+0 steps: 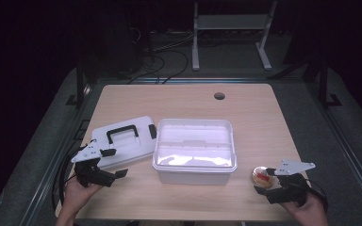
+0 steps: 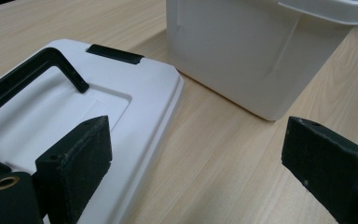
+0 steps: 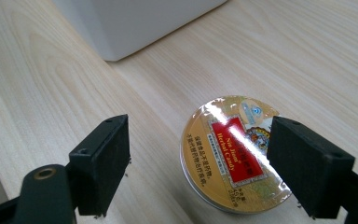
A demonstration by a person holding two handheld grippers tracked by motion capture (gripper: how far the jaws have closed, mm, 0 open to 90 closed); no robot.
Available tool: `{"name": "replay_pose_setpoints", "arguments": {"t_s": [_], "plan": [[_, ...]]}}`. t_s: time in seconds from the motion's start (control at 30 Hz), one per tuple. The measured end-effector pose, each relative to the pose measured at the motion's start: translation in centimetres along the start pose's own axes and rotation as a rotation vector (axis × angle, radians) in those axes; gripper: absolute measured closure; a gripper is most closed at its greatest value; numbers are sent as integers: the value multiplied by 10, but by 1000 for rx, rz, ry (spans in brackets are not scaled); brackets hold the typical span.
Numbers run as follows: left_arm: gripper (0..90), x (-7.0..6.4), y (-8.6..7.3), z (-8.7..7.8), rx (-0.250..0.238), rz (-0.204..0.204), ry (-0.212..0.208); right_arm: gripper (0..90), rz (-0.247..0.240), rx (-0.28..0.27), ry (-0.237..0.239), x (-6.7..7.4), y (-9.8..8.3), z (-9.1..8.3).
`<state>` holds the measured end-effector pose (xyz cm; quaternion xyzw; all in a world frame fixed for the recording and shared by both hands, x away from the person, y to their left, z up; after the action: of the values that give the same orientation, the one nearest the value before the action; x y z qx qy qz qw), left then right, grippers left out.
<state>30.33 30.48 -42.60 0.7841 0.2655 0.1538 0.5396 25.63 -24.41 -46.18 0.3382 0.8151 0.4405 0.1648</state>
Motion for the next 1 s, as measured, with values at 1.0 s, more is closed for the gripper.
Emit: {"name": "replay_pose_setpoints", "arguments": {"t_s": [1.0], "plan": [[121,-35,113,20,20,258,-166,192,-22,9,-3,2,8,1]]}}
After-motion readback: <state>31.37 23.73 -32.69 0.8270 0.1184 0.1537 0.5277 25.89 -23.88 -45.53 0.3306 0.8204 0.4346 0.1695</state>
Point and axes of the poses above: each handheld gripper's, and its own axes: z roughly forward along the jaws, y roughly out of its top, x roughly to its left, the point moved 3 cm from there along z, roughly forward along the jaws, and after that the axes turned 12 degrees about -x, right-handed, at the moved point
